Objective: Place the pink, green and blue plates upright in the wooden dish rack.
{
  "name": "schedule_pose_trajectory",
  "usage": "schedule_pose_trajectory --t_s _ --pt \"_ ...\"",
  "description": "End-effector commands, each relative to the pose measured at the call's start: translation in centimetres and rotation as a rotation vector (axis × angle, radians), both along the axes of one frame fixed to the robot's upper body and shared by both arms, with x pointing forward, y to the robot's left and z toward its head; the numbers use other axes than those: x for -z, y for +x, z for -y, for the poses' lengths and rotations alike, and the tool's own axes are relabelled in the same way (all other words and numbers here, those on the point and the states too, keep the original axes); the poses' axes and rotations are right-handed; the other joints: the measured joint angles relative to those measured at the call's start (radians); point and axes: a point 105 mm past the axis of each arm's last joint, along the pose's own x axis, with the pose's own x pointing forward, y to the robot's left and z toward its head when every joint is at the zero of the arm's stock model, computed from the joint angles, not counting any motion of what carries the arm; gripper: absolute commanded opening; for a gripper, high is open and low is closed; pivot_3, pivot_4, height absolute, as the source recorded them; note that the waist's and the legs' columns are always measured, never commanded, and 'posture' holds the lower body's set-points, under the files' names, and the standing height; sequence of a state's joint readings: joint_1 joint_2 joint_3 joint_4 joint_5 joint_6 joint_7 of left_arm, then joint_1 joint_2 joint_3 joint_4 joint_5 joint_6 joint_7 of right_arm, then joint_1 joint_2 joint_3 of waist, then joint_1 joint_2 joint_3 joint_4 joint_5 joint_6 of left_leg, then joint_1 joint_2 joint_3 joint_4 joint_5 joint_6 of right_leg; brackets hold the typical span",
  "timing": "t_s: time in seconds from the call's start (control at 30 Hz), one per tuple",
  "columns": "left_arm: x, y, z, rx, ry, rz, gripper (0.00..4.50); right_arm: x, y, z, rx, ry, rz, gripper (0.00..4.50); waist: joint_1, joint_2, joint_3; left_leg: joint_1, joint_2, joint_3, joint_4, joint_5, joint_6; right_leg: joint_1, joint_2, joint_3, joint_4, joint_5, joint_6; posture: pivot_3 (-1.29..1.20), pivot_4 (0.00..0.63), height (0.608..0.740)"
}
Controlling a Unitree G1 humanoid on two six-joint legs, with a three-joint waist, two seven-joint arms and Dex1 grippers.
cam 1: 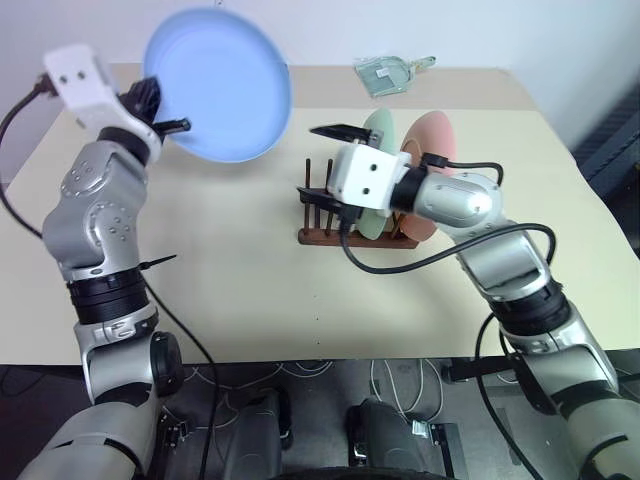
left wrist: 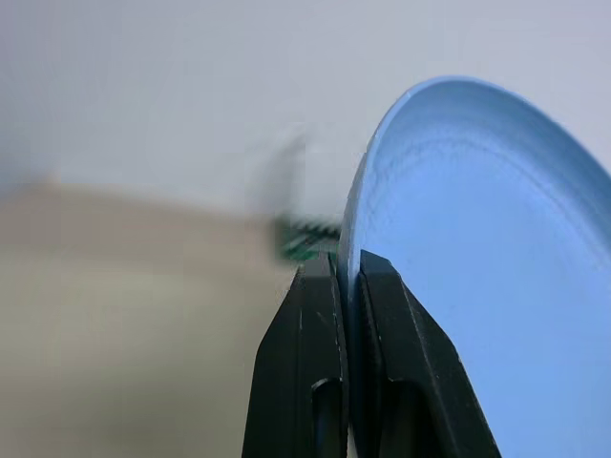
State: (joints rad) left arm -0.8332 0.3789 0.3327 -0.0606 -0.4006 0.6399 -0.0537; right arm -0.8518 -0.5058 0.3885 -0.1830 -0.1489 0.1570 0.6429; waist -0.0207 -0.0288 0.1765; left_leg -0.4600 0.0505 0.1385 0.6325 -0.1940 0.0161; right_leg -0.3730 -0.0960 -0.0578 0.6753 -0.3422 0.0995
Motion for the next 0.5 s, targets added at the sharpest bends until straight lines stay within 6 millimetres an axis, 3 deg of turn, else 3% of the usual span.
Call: schedule_pose_trajectory --t_s 0.03,0.17,0.5 --pt "-2.4 -1.0 2.2 0.02 0.046 0.086 0.01 -1.0 0.5 -0.9 0.02 -0.03 0.15 3.92 0.002 0.0 0.0 0.0 0.0 0.0 0.0 0.0 0.0 0.0 0.0 0.0 0.0 0.0 0.0 0.0 0.15 0.732" --pt "-3.8 -2.3 4.6 0.097 0.075 0.131 0.01 -0.8 0.8 -1.5 0.025 -0.077 0.221 3.92 0.005 0.0 0.0 -0.001 0.0 0.0 0.0 0.0 0.0 0.0 0.0 0.0 0.0 0.0 0.0 0.0 0.15 0.732" --pt "-4.3 -3.5 5.4 0.164 0.031 0.115 0.01 0.3 2.6 -2.1 0.056 -0.119 0.252 3.92 0.003 0.0 0.0 0.0 0.0 0.0 0.001 0.0 0.0 0.0 0.0 0.0 0.001 0.0 0.0 0.0 0.15 0.732"
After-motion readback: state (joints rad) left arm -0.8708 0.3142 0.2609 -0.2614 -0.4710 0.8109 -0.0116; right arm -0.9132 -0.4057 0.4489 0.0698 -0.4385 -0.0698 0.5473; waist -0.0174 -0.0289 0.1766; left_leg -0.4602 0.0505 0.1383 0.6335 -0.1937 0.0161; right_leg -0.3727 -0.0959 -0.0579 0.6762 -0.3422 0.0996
